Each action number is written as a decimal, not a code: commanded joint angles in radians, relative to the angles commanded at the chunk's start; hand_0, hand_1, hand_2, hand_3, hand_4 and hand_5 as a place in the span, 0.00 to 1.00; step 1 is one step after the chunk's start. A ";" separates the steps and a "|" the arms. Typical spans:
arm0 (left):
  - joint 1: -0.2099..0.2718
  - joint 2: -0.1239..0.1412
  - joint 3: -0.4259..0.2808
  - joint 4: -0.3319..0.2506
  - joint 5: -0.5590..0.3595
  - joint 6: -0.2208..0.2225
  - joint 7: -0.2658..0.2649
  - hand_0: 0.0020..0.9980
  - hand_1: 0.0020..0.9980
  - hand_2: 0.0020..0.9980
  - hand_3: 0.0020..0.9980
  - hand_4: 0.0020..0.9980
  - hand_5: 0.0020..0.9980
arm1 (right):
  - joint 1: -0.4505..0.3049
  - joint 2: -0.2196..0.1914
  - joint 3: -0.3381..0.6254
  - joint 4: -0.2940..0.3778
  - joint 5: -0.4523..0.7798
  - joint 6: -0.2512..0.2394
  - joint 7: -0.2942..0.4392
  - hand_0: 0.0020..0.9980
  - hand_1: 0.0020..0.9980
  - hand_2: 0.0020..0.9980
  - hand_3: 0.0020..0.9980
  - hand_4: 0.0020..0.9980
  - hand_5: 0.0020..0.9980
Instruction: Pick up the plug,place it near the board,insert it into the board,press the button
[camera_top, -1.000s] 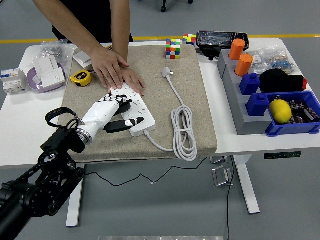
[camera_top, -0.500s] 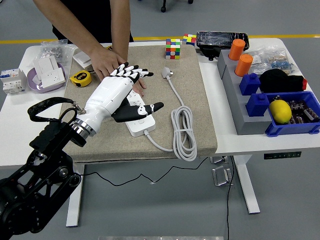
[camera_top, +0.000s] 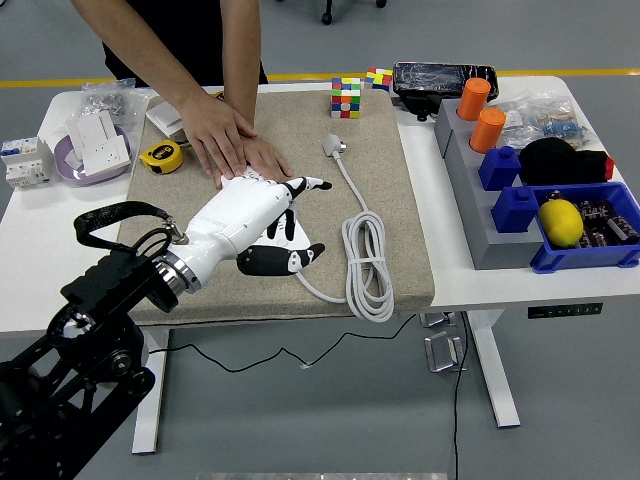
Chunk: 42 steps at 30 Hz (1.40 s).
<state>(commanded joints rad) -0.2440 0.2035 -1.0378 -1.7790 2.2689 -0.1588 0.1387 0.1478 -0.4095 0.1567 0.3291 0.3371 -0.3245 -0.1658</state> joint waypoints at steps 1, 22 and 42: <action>-0.003 -0.001 0.000 0.000 0.000 -0.006 0.002 0.21 0.07 0.15 0.86 0.58 0.13 | 0.000 0.000 0.001 0.000 0.000 0.000 0.000 0.81 0.79 0.77 0.79 1.00 1.00; -0.081 -0.040 0.018 0.226 0.000 -0.158 0.048 0.16 0.04 0.15 0.86 0.53 0.00 | 0.004 0.001 0.003 0.001 0.002 0.001 0.002 0.81 0.79 0.77 0.79 1.00 1.00; -0.110 -0.101 -0.008 0.462 0.000 -0.114 0.020 0.15 0.04 0.15 0.85 0.57 0.00 | 0.002 0.000 -0.009 0.001 0.005 0.001 0.002 0.81 0.79 0.77 0.79 1.00 1.00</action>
<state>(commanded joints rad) -0.3542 0.1028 -1.0455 -1.3166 2.2689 -0.2731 0.1589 0.1502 -0.4092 0.1478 0.3299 0.3418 -0.3239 -0.1636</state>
